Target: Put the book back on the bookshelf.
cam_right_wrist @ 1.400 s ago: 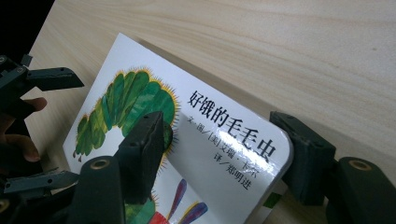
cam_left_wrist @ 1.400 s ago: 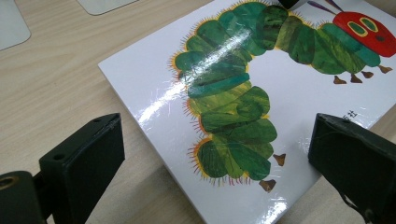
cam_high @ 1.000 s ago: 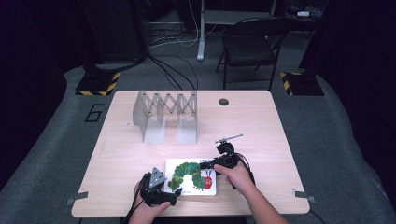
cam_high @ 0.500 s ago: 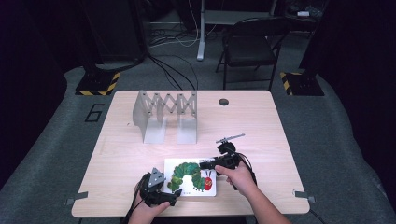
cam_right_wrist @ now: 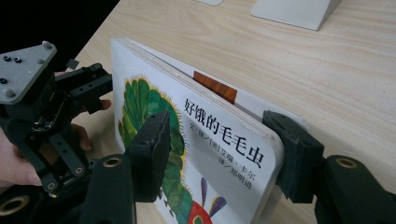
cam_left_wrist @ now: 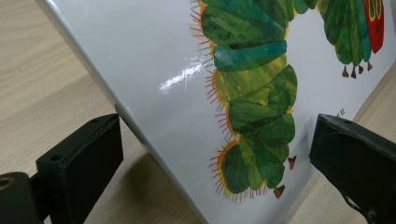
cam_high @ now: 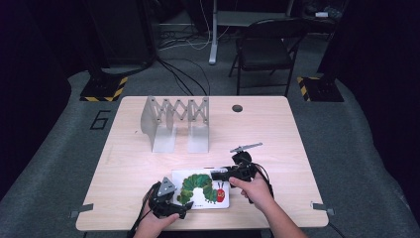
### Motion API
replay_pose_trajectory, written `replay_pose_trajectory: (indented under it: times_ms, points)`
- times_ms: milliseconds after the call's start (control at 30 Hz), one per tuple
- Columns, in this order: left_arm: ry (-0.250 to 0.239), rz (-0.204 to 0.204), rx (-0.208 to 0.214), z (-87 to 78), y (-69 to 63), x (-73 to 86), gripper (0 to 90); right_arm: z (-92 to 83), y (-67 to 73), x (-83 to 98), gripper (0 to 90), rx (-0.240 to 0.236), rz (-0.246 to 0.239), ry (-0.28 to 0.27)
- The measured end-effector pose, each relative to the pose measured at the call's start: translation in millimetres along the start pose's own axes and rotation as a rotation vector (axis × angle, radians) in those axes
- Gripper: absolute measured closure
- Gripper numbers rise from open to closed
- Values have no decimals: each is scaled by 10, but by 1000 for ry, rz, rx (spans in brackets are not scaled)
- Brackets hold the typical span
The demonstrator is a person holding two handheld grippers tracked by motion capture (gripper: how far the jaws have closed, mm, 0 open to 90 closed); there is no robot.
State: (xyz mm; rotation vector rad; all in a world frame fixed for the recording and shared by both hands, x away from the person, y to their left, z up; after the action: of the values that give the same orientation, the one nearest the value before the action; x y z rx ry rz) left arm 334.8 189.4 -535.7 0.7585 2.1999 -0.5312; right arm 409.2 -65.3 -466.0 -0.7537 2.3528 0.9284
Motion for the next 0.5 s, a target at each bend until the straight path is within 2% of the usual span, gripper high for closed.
replay_pose_trajectory:
  times_ms: [67,133,200,333,367,467,500]
  points:
    - [2,4,8,-1,-1,-9,46,-3,11,-1,433,1,-5,-5]
    - [1,22,45,-14,-17,-20,110,-1,9,0,434,7,-11,-4]
    - [2,33,40,-16,-24,-26,142,6,8,-2,435,10,-14,-7]
    - [6,22,51,-19,-11,-31,147,12,6,-6,442,13,-15,-10]
    - [12,8,59,-21,-14,-33,147,15,2,-7,445,14,-16,-11]
    - [4,0,52,-27,-7,-39,153,24,-5,-14,458,17,-12,-7]
    - [3,-19,58,-34,-11,-39,156,26,-8,-15,463,17,-13,-6]
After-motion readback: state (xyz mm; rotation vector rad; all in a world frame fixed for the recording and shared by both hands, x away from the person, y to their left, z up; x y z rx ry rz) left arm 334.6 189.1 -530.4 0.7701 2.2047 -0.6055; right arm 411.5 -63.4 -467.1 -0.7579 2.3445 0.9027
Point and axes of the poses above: each handheld gripper's, and its own axes: z roughly forward along the jaws, x roughly out of its underside, y roughly to its left, the point moved 2 cm from there along z, roughly forward along the jaws, and after that the axes turned 3 degrees about -z, right-handed, at the moved point
